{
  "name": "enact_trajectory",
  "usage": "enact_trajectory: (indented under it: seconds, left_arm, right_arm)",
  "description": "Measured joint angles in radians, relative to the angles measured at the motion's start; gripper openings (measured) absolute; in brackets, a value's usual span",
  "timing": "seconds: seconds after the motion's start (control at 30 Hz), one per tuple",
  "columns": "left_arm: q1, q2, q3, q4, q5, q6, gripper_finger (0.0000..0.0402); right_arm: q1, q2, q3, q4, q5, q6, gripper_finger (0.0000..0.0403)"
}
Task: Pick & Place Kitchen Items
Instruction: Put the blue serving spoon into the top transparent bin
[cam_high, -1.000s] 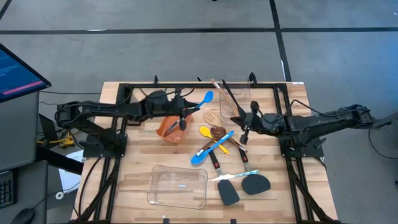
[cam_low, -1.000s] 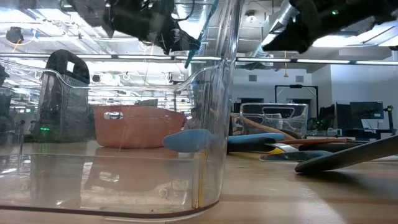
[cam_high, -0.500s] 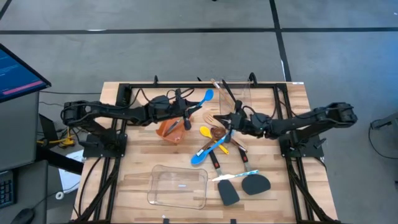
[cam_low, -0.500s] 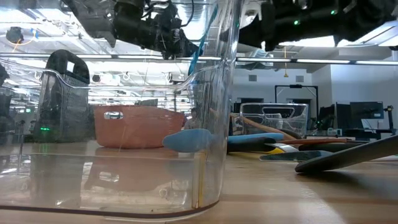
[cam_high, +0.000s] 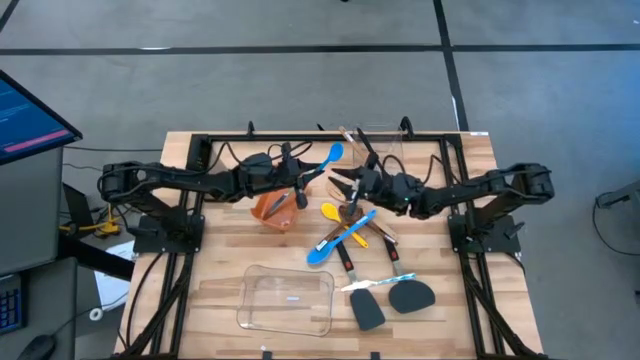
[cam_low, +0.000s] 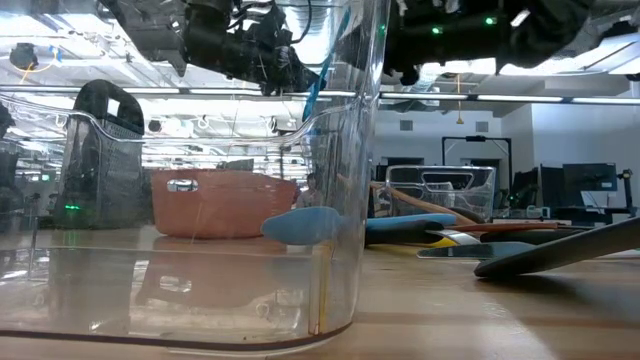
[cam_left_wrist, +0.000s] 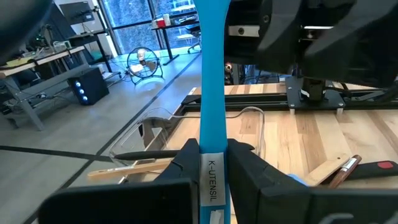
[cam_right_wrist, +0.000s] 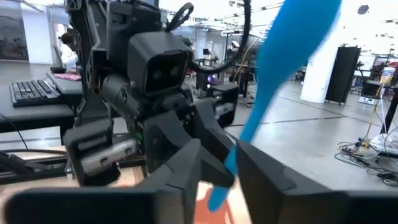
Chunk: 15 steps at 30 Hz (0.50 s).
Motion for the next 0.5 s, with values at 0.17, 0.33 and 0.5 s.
enact_trajectory:
  seconds: [0.17, 0.33, 0.5]
  left_arm:
    - [0.000, 0.000, 0.000, 0.000, 0.000, 0.000, 0.0026]
    - [-0.003, 0.000, -0.003, 0.001, -0.005, -0.004, 0.0026]
    - [-0.008, 0.001, -0.004, -0.005, 0.009, -0.002, 0.0026]
  right_arm:
    - [0.000, 0.055, 0.062, -0.015, 0.017, -0.001, 0.0169]
    - [0.001, 0.077, 0.102, -0.033, 0.100, -0.001, 0.0218]
    - [0.000, 0.077, 0.113, -0.033, 0.139, 0.000, 0.0238]
